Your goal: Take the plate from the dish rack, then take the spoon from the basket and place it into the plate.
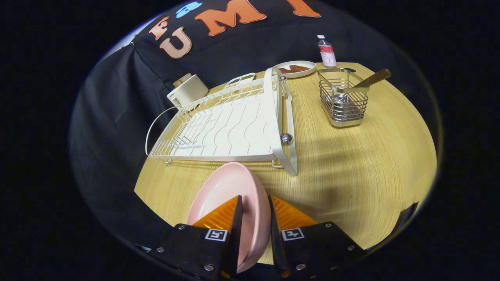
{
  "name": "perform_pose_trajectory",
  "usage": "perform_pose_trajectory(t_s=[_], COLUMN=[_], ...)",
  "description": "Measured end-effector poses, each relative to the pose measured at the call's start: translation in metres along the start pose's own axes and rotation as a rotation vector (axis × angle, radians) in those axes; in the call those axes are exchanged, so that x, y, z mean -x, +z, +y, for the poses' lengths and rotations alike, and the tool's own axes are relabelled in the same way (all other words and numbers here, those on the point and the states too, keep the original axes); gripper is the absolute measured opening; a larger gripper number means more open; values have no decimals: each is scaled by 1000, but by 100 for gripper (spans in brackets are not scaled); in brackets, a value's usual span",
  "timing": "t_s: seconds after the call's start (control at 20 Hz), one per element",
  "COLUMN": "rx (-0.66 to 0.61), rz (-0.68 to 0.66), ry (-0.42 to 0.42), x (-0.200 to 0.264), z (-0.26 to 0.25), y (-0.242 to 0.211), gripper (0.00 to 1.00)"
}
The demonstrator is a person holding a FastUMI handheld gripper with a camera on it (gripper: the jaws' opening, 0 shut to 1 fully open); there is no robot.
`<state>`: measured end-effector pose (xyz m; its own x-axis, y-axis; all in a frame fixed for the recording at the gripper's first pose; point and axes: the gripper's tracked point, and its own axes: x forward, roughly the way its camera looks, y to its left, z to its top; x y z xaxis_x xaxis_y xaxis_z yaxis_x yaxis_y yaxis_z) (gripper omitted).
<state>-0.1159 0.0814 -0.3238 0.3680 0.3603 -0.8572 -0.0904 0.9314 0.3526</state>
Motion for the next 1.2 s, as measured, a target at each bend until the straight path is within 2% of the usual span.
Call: perform_pose_trajectory(t_s=[0.2, 0.35, 0.45, 0.95, 1.1, 1.2], rx=[99, 116, 129, 103, 128, 146], rz=[23, 28, -12, -244, -362, -413], ry=[-94, -52, -58, -131, -198, -272], x=[-5, -4, 2, 37, 47, 51], z=[-18, -9, -13, -55, -84, -108], y=[-3, -2, 9, 64, 89, 102], gripper=[41, 44, 47, 79, 87, 87])
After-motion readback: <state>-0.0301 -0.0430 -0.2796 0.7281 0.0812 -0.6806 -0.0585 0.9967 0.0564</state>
